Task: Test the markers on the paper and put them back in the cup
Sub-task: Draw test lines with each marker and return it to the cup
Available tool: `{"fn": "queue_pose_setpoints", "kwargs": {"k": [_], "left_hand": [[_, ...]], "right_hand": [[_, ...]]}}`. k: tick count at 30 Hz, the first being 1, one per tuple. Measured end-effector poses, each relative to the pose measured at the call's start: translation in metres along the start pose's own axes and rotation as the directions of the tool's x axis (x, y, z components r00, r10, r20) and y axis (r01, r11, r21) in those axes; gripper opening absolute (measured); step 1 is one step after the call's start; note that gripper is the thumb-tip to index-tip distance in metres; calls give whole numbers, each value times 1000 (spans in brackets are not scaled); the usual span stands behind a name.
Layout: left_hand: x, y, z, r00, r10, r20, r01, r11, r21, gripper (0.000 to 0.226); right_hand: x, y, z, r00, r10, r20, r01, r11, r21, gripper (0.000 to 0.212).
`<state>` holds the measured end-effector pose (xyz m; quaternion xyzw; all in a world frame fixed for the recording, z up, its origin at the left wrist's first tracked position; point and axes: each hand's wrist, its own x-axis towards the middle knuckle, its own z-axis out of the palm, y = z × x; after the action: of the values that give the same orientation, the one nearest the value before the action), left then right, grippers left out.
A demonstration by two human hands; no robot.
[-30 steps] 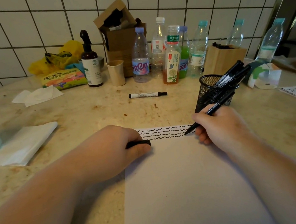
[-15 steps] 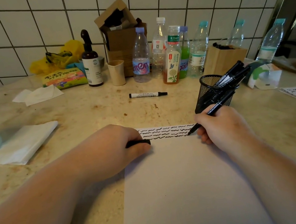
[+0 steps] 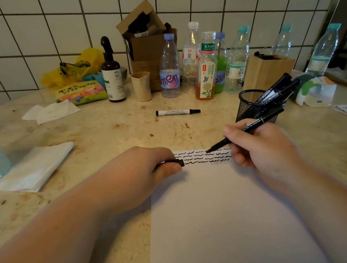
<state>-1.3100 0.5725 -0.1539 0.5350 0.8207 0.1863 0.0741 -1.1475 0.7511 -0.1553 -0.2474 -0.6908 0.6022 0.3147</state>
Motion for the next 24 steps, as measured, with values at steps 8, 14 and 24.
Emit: {"fn": "queue_pose_setpoints", "kwargs": {"k": [8, 14, 24], "left_hand": [[0, 4, -2, 999, 37, -27, -39, 996, -86, 15], [-1, 8, -2, 999, 34, -11, -35, 991, -126, 16], [0, 16, -1, 999, 39, -1, -38, 992, -124, 24]], "right_hand": [[-5, -4, 5, 970, -14, 241, -67, 944, 322, 26], [-7, -3, 5, 972, -21, 236, -43, 964, 261, 11], [-12, -4, 12, 954, -82, 289, 26, 980, 195, 17]]}}
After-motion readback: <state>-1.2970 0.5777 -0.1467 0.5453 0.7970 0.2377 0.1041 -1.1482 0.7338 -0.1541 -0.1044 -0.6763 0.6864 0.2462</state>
